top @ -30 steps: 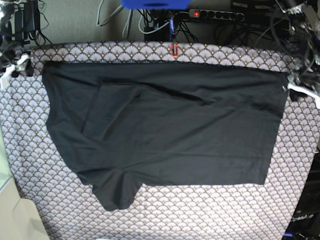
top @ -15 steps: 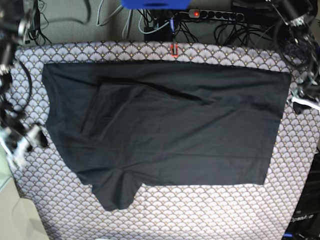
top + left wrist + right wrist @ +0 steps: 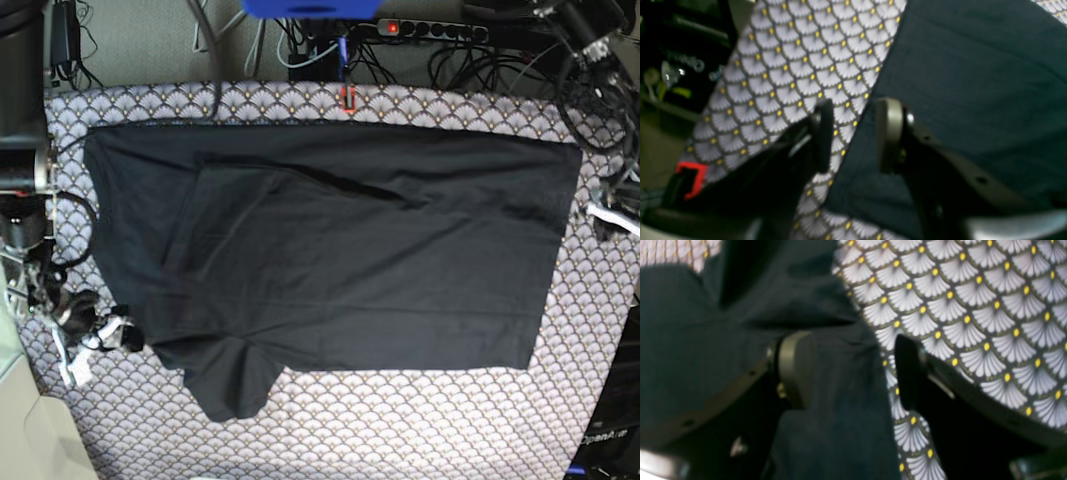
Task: Fold the T-shirt properly
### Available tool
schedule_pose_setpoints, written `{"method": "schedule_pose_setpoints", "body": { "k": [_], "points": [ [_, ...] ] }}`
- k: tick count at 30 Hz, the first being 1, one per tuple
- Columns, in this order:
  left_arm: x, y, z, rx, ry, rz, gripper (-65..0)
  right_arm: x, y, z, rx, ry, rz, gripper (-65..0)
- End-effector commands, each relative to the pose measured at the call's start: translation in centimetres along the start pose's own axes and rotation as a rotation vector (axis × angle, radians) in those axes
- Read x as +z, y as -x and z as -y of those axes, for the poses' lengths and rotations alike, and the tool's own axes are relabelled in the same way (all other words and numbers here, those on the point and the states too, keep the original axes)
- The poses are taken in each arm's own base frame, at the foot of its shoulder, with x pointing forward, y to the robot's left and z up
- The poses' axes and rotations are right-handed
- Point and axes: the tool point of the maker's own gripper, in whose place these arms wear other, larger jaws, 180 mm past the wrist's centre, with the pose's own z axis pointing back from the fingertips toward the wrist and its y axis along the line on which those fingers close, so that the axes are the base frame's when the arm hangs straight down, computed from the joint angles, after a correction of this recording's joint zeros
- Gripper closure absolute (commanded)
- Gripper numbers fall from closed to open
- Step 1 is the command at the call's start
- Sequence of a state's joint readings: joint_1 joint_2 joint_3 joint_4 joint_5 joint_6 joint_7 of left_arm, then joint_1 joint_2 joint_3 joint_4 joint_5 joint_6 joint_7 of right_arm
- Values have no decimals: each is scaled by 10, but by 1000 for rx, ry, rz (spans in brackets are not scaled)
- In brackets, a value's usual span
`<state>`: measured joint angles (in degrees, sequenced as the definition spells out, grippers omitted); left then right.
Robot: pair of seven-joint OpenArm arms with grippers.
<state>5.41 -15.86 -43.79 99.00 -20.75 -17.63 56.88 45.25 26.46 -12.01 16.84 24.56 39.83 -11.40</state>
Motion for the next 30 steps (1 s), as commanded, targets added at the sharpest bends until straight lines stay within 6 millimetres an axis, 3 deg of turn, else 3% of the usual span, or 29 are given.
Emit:
{"method": "schedule_pose_setpoints", "body": {
  "k": [1, 6, 12, 15, 18, 30],
  "points": [
    [7, -19, -2, -21, -7, 60, -213, 5, -29, 6, -4, 9, 90, -393],
    [19, -21, 1, -60, -13, 78, -213, 2, -25, 3, 19, 5, 121, -393],
    [36, -20, -15, -27, -66, 111, -213, -3, -5, -4, 0, -9, 95, -393],
    [40, -17, -24, -11, -87, 112, -213, -4, 19, -6, -14, -13, 62, -392],
    [41, -14, -26, -13, -92, 102, -213, -8, 28, -12, -21, -23, 48, -391],
    [41, -16, -24, -4, -88, 108, -213, -8, 29, -13, -18, -24, 44, -382]
  ]
}}
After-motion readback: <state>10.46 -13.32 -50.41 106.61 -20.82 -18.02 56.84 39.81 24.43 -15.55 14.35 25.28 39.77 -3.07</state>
